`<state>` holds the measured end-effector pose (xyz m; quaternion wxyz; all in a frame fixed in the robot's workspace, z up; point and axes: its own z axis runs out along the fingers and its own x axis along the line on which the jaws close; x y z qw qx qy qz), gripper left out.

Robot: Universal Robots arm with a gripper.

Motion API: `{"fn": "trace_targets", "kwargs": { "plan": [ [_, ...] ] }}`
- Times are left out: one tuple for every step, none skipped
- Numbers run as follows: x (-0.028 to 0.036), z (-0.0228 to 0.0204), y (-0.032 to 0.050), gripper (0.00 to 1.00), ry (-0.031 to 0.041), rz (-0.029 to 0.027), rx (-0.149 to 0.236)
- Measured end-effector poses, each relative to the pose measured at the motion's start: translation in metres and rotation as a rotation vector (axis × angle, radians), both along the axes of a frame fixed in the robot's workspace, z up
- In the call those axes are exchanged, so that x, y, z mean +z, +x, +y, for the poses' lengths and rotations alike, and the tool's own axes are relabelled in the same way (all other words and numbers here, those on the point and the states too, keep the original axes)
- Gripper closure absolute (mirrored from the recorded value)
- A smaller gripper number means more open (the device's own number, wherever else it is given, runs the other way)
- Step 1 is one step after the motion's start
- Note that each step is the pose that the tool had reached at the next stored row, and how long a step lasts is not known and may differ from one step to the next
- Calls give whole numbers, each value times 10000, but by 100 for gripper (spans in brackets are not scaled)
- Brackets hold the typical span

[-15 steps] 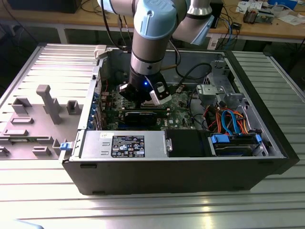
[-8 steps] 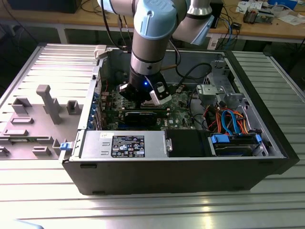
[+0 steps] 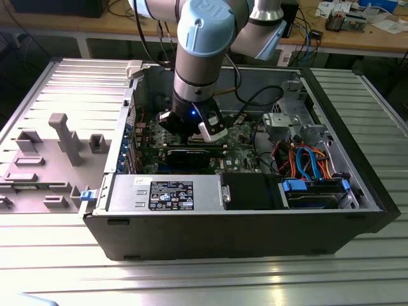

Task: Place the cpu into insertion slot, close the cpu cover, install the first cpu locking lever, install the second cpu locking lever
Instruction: 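Install the second cpu locking lever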

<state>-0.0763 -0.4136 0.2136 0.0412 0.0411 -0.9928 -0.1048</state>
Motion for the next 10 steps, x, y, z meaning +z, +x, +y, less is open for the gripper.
{"fn": "trace_targets", "kwargs": {
  "plan": [
    [-6, -1, -4, 89, 1, 0, -29],
    [-9, -1, -6, 89, 1, 1, -66],
    [-11, -1, -8, 89, 3, 2, -111],
    [-14, -1, -10, 89, 7, 2, -154],
    [-15, -3, -16, 89, 11, 1, -166],
    [-16, -6, -21, 89, 11, 1, -165],
    [-17, -7, -47, 89, 14, 2, -166],
    [-29, -6, -81, 89, 74, 2, -201],
    [-44, -6, -81, 89, 129, 3, -215],
    [-63, -6, -80, 89, 174, 5, -232]
  ]
}}
